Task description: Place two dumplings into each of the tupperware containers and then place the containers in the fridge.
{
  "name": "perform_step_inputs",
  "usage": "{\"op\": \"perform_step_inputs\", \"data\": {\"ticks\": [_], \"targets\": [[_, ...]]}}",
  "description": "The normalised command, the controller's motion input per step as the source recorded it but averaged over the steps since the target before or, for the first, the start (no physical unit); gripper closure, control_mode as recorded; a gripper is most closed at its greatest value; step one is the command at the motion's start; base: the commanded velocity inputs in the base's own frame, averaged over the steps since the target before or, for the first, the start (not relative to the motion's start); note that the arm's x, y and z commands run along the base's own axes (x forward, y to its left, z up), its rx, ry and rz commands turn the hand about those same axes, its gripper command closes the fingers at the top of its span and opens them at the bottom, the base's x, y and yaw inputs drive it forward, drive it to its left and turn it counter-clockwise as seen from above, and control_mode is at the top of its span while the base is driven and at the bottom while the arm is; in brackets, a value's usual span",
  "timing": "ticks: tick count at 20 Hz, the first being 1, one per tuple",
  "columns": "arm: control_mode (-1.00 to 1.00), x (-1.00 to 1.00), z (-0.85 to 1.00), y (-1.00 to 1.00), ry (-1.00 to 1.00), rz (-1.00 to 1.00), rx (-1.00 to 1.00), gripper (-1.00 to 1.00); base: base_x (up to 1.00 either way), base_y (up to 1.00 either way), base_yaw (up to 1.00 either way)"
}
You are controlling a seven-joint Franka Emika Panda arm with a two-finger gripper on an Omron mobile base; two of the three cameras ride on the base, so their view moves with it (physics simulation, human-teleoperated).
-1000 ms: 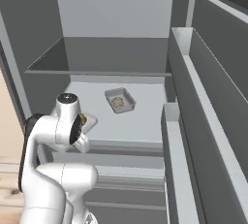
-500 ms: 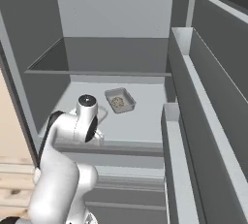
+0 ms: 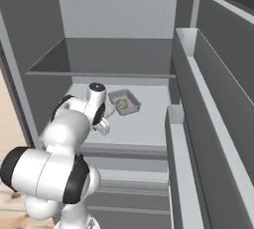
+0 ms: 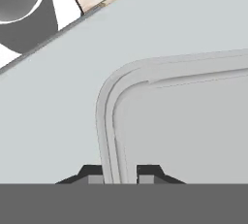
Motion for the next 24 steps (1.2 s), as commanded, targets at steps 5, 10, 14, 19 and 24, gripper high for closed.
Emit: {"op": "perform_step_inputs", "data": {"ticks": [5,10,14,19,24], "targets": [[-1.0,0.07,-0.21,0.06,-0.06,-0.03,0.01,-1.0,0.0,0.0,0.0],[-1.0,-0.52,-0.04,0.01,-0.37,0.0,0.08,-1.0,0.0,0.0,0.0],[-1.0,-0.35,0.07,0.0,-0.46,0.0,0.13,-1.0,0.0,0.0,0.0],[-1.0,-0.94,0.73,-0.27,-0.24,0.0,0.02,-1.0,0.0,0.0,0.0],[-1.0,-1.0,0.92,-0.06,-0.02,-0.02,-0.18,-1.0,0.0,0.0,0.0]]}}
